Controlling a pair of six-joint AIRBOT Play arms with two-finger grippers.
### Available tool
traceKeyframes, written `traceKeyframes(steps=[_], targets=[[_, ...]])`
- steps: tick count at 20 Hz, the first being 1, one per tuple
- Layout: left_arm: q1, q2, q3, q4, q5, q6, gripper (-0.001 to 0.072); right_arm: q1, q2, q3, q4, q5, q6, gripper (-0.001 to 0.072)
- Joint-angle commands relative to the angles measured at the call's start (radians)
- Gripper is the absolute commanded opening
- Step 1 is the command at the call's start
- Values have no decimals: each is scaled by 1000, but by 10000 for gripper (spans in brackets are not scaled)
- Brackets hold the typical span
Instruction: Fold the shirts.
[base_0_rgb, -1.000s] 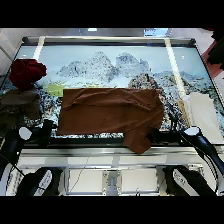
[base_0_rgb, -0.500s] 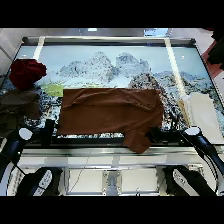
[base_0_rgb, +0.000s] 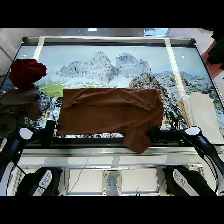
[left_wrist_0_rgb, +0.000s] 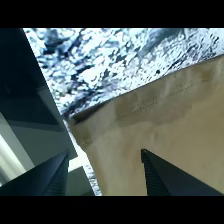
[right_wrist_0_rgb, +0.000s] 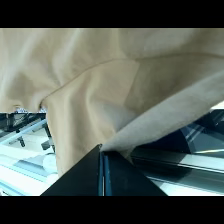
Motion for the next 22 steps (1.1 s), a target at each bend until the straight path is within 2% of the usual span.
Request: traceKeyframes(steps=[1, 6, 7, 9, 11, 12, 14, 17, 20, 22], targets=[[1, -29, 0, -16, 16, -18, 480, 1, 0, -1, 2, -8, 1, 29], [0, -98, 0, -48, 66, -14, 480, 1, 0, -1, 2, -8, 1, 29], [1, -100, 0, -51, 85, -14, 426, 1, 0, -1, 2, -9, 1, 29], [0, -100, 0, -57, 123, -14, 19, 1, 0, -1, 3, -10, 1, 29], [1, -100, 1, -83, 163, 14, 11, 1, 1, 0, 7, -9, -1, 27], [1, -100, 10, -110, 172, 65, 11, 1, 3, 6, 9, -1, -21, 27], [1, -100, 73, -140, 140, 252, 11, -1, 22, 56, -7, 80, -46, 26], [1, -98, 262, -103, -47, 543, 11, -1, 112, 187, -91, 228, 5, 26], [1, -78, 432, -4, -279, 705, 11, -1, 183, 312, -237, 420, 87, 26], [0, -36, 490, 46, -402, 769, 12, -1, 218, 364, -332, 484, 149, 26]])
